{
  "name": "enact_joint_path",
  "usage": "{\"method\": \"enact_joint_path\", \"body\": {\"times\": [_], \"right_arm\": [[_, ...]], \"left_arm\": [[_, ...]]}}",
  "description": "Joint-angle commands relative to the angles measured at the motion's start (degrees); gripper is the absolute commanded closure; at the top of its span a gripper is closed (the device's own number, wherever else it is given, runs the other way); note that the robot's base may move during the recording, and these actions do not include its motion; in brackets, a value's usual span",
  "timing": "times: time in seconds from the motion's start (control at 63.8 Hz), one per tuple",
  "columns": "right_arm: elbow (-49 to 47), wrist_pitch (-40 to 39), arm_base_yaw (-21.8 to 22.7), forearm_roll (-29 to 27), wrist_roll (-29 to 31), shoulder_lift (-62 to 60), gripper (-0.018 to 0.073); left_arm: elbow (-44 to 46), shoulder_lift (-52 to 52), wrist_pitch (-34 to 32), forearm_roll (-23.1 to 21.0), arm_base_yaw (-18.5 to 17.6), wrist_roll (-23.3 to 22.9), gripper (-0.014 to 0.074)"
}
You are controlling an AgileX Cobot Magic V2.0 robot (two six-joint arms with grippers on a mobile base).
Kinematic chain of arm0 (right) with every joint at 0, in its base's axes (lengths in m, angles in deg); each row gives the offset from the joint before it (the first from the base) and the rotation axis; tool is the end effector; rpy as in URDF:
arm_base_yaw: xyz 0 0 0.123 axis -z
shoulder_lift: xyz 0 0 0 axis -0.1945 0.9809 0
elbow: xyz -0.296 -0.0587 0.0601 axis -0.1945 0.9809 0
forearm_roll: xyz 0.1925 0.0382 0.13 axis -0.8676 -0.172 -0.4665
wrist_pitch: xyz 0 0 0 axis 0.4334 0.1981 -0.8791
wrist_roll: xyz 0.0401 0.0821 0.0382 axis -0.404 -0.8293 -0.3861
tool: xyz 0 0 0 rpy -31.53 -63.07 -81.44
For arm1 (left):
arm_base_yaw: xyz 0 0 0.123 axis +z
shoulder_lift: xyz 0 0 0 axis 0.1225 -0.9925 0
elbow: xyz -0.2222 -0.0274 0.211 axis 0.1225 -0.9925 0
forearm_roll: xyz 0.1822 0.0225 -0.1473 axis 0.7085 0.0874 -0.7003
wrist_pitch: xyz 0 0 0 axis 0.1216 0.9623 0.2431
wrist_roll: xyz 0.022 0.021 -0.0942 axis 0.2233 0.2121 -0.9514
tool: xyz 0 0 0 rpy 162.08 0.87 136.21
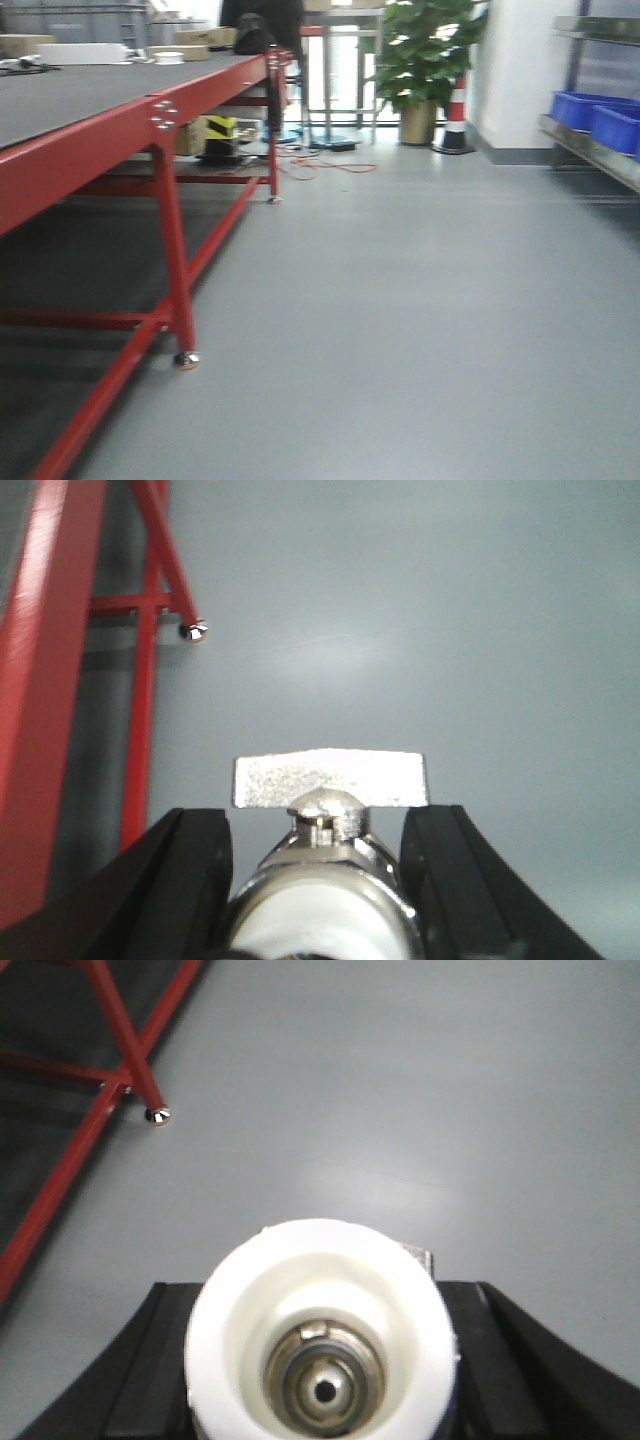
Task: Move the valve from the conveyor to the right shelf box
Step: 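Drive the base away from the conveyor holding both valves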
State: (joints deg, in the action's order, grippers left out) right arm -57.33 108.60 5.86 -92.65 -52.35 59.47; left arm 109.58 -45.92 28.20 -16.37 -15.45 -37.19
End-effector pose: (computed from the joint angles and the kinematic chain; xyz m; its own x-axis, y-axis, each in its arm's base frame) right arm 0.1778 0.0303 0.4798 -0.5676 -0.0663 -0.8206 -0.2111 0.9752 0.0672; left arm 0.2810 -0.0361 0.4642 -0.6560 0.0901 -0.7494 0.1016 0.9944 0.0306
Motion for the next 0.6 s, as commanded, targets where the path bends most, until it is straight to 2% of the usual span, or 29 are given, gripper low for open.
{"method": "enact_joint_path", "body": {"times": [0.0,0.58], "right_arm": [[-0.95,-3.60,0.00,0.08,0.10,-0.72,0.0711],[-0.95,-3.60,0.00,0.08,0.10,-0.72,0.0711]], "left_arm": [[0.60,0.85,-2.24,-0.28,-0.43,-0.27,0.0708],[0.60,0.85,-2.24,-0.28,-0.43,-0.27,0.0708]]}}
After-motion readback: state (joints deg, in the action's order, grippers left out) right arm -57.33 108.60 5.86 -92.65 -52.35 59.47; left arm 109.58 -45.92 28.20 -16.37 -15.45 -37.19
